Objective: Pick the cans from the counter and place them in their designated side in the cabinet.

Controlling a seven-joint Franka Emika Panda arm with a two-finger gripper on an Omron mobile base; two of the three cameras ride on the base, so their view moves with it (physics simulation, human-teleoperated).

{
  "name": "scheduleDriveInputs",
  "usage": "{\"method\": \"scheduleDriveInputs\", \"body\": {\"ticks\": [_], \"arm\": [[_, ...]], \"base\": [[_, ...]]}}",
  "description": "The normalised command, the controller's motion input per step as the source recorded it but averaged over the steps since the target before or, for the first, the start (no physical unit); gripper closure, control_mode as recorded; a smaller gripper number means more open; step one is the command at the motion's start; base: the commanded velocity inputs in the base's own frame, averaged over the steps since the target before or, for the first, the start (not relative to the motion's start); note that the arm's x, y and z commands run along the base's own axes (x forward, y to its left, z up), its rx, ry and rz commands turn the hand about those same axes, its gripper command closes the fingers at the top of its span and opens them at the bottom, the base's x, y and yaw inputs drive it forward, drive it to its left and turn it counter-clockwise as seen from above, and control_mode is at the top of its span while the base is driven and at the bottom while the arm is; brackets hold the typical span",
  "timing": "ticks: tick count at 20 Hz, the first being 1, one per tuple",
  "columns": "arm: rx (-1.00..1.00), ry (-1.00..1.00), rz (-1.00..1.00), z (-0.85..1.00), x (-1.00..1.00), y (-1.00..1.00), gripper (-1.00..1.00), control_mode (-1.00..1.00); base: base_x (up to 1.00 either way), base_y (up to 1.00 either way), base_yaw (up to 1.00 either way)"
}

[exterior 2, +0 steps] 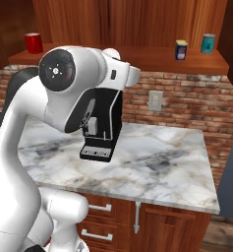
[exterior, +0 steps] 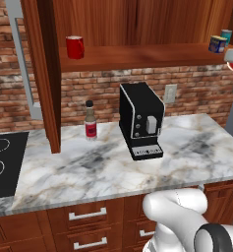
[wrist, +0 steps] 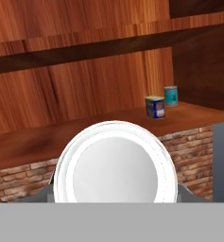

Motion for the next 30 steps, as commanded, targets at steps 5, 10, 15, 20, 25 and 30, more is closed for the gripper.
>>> {"method": "scheduleDriveInputs", "body": {"ticks": [5,10,15,20,25,30], "arm": [[-0.04,-0.04,0.00,0.05,0.20,0.00,1.00,-1.00],[-0.03,-0.01,0.00,0.01,0.19,0.00,1.00,-1.00],[-0.03,0.00,0.00,0.01,0.20,-0.01,1.00,-1.00],[-0.03,0.00,0.00,0.03,0.14,-0.10,1.00,-1.00],[-0.01,0.00,0.00,0.06,0.08,-0.14,1.00,-1.00],[0.00,0.01,0.00,0.04,0.10,-0.05,1.00,-1.00]], "base": [[0.00,0.00,0.00],[0.00,0.00,0.00],[0.00,0.00,0.00],[0.00,0.00,0.00],[0.00,0.00,0.00],[0.00,0.00,0.00]]}}
